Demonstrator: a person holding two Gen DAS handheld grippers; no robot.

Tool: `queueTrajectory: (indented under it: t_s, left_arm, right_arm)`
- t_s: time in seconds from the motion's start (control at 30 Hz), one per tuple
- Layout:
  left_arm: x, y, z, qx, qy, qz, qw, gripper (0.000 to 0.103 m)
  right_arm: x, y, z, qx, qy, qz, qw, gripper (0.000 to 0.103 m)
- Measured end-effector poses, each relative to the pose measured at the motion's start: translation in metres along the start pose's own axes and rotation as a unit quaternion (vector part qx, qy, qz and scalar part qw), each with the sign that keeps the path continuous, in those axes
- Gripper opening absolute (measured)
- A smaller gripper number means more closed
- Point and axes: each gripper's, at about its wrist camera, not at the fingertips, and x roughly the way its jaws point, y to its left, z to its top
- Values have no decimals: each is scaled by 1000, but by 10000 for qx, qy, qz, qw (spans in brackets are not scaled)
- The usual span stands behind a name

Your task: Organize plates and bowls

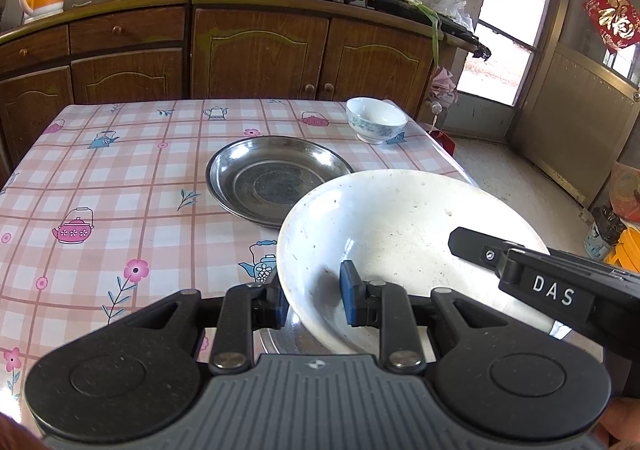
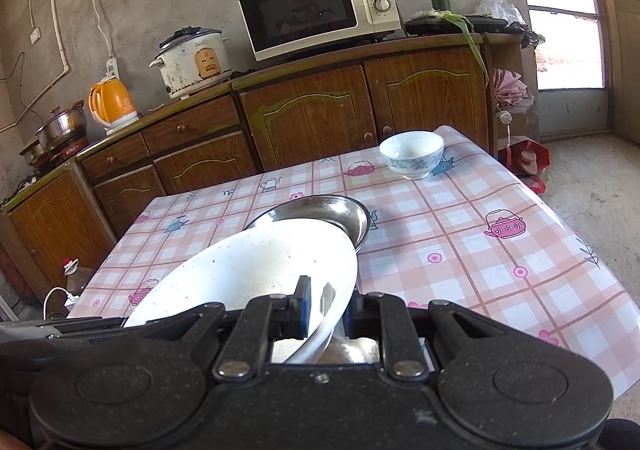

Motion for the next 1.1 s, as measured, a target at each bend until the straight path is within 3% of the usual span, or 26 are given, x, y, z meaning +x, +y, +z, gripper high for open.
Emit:
queueTrajectory:
  t_s: [1.1]
  left_arm:
    - [43, 4, -15, 110, 522, 33, 9986, 25]
  right_arm:
    - [42, -23, -26, 177, 638, -20, 9978, 21]
